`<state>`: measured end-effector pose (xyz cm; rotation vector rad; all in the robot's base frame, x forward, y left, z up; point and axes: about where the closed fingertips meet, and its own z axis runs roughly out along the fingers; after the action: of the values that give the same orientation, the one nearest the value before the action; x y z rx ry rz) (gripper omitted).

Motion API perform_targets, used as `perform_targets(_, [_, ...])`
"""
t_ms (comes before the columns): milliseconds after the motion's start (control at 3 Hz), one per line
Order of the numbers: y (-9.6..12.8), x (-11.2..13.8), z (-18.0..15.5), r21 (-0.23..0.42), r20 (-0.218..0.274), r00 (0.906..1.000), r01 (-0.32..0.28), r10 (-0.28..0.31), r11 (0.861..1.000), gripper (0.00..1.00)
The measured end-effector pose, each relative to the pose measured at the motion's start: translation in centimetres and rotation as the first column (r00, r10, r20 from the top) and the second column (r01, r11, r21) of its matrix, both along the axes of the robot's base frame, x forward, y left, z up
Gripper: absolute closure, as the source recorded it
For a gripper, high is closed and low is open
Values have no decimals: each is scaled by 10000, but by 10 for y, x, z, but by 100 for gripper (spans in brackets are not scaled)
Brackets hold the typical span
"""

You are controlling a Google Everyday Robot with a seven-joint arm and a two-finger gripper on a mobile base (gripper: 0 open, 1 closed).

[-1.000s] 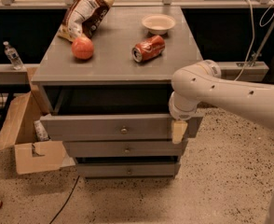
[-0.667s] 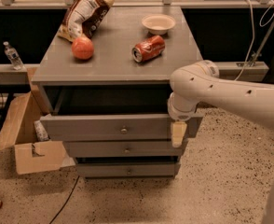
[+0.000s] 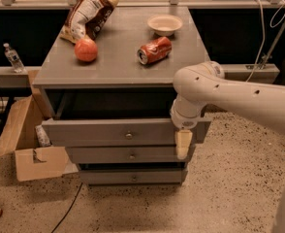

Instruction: Open top drawer

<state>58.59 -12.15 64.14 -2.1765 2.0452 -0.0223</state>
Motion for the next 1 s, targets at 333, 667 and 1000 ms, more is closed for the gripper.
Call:
perform_targets(333, [1,-13,1,62,-356,9994,18,-15,10000,18])
perform_targets(667, [-2,-29,1,6,-698,9974,189,-188,9998,42])
perform_targets(1000, [-4,-36,4,1,-774,9966,281,-280,9996,65])
